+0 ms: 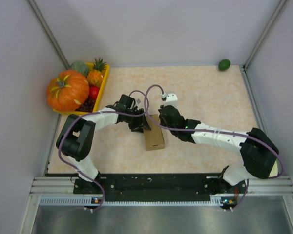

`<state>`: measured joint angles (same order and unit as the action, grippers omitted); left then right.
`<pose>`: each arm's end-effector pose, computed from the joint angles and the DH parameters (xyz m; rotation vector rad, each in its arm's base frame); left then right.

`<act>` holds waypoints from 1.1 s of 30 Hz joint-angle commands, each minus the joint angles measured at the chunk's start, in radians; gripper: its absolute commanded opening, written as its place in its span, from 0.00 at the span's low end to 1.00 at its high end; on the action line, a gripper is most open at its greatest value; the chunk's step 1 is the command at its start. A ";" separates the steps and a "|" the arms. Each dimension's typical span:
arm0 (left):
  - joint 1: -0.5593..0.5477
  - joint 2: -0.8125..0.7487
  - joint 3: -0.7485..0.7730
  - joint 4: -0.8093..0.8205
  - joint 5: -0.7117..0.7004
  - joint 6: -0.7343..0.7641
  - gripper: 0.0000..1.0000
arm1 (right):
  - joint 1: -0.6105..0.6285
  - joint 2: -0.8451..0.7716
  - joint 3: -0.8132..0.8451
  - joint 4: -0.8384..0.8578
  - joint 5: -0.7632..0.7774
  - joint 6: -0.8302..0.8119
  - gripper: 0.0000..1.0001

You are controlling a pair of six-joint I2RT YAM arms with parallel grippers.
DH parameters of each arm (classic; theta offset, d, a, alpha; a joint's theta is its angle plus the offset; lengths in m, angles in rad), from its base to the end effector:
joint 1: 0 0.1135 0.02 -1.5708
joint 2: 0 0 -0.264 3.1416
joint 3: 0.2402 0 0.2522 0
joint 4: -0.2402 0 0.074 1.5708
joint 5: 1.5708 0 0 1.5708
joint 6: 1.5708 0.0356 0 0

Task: Unpack the express box

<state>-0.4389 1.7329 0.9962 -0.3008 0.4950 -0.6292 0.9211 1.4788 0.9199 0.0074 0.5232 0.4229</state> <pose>0.2987 -0.1589 0.1632 -0.0727 2.7710 -0.9860 0.2105 0.2477 0.2424 -0.2062 2.0432 0.2811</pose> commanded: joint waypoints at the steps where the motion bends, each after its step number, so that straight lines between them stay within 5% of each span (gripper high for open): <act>1: 0.005 0.042 -0.028 -0.024 -0.082 0.031 0.19 | 0.010 -0.040 0.059 -0.001 0.017 0.014 0.00; 33: 0.005 0.045 -0.028 -0.024 -0.081 0.029 0.19 | 0.010 0.012 0.057 -0.006 0.014 0.024 0.00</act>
<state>-0.4389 1.7329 0.9962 -0.3008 0.4950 -0.6292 0.9211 1.4780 0.9386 -0.0154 0.5259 0.4309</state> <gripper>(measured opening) 0.503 0.086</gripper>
